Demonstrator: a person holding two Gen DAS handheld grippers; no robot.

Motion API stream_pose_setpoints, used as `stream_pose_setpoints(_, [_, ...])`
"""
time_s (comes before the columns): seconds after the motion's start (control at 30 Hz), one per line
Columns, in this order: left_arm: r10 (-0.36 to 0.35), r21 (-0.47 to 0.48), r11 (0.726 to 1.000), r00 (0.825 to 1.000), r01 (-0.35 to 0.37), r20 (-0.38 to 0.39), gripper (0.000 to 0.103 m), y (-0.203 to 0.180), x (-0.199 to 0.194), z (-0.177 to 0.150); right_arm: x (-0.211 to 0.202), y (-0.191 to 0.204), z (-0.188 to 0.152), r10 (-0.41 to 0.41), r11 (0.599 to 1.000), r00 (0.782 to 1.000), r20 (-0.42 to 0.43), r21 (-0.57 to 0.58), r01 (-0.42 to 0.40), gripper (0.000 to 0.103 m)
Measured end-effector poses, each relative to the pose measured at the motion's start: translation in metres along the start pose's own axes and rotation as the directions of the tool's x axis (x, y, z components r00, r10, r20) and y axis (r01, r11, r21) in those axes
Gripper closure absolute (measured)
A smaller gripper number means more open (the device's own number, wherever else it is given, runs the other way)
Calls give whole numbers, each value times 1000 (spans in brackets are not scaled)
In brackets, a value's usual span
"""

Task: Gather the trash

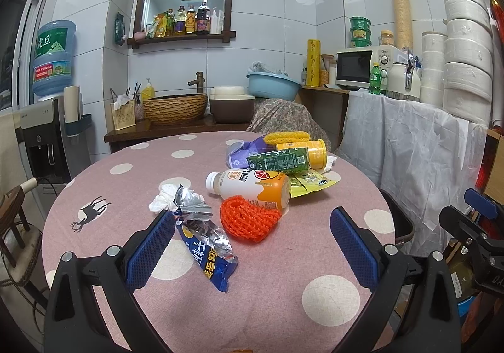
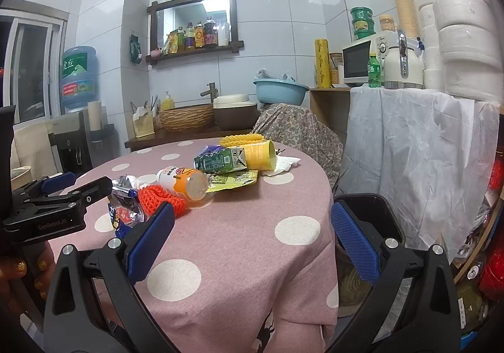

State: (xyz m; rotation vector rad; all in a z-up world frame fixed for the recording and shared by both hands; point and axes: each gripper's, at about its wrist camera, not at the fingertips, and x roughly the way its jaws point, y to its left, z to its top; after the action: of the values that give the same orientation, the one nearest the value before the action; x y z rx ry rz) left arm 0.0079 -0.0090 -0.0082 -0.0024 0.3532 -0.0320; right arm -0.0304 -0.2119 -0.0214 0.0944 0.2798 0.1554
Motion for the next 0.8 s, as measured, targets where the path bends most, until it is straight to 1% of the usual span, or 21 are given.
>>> stream_pose_setpoints(0.2, [5,-8,1000,1000,-5,-3,5,5,1,0,3,-3,2,17,1000,1000,-8,9,-17,5])
stream_pose_setpoints(0.4, [11,-8,1000,1000,-11,-10,5,7,1,-1,4,2,1,23,1000,1000,-11,-3,-23,5])
stream_pose_setpoints(0.53, [3,-9,1000,1000,-3,-15,5,7,2,-1,5,6,1,25,999,1000,-10,-20,-25,5])
stream_pose_setpoints(0.63, [7,-6,1000,999,-7,-33,5,9,6,-1,8,7,2,28,999,1000,-11,-33,-28,5])
stream_pose_setpoints(0.73, [20,-12,1000,997,-21,-72,5,17,12,0,12,10,3,38,998,999,-19,-50,-39,5])
stream_pose_setpoints(0.8, [20,-20,1000,995,-22,-94,5,24,16,0,21,12,4,68,996,997,-42,-61,-71,5])
